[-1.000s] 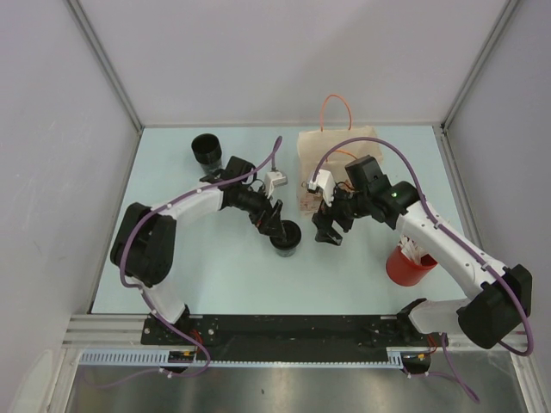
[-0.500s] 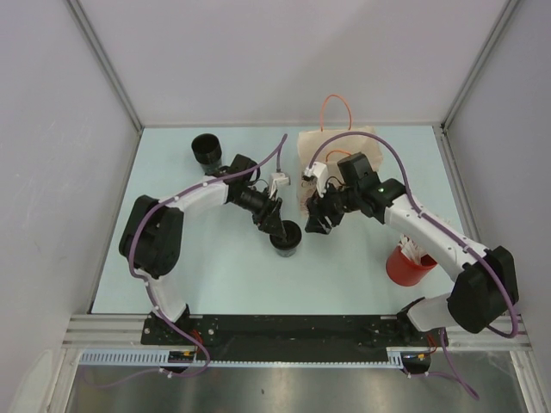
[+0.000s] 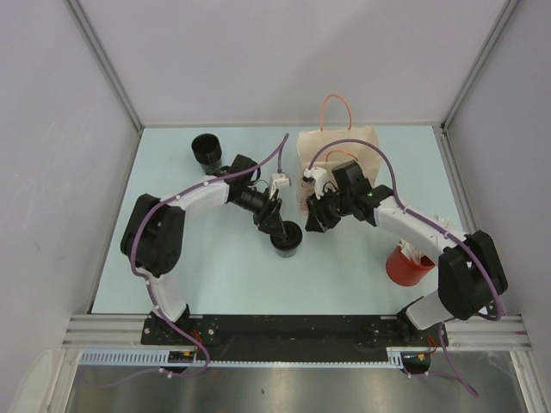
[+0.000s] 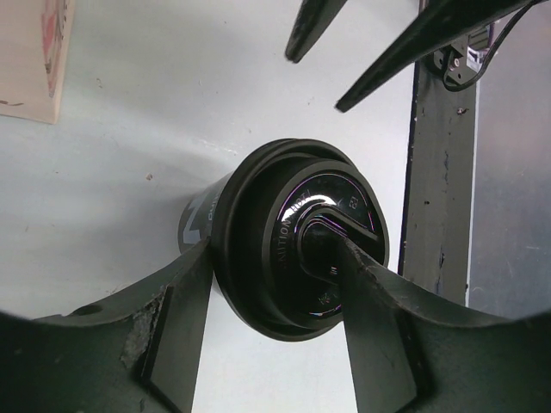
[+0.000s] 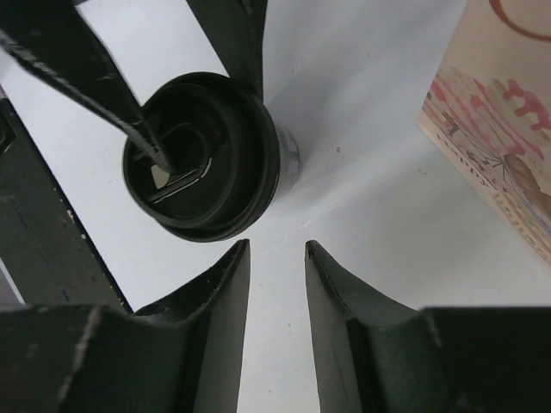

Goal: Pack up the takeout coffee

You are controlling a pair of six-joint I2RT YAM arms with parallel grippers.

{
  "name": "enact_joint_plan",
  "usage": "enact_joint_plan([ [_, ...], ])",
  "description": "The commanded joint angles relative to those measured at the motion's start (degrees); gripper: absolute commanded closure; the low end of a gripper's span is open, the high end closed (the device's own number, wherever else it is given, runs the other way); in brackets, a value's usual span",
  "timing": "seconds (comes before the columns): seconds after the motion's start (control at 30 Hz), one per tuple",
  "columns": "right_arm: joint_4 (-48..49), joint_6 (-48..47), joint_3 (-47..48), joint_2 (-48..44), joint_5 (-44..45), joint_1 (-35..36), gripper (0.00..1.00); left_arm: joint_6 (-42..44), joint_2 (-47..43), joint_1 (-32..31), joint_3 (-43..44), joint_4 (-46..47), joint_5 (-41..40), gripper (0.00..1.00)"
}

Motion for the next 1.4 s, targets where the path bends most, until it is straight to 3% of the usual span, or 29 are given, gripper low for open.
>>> enact_joint_plan([
  [0.0, 5.0, 3.2, -0.6, 1.3, 1.6, -0.2, 0.64, 5.7, 3.6, -1.1, -0.8, -2.5, -6.2, 0.39],
  [0.57, 7.6, 4.3, -0.6, 3.7, 4.9, 4.0, 0.65, 4.6, 3.9, -1.8, -1.7, -0.9, -6.6, 0.39],
  [1.37, 5.5, 1.0, -0.5, 8.4, 18.4, 9.8, 0.68, 6.2, 2.5, -1.8, -5.1, -1.0, -12.5, 0.47],
])
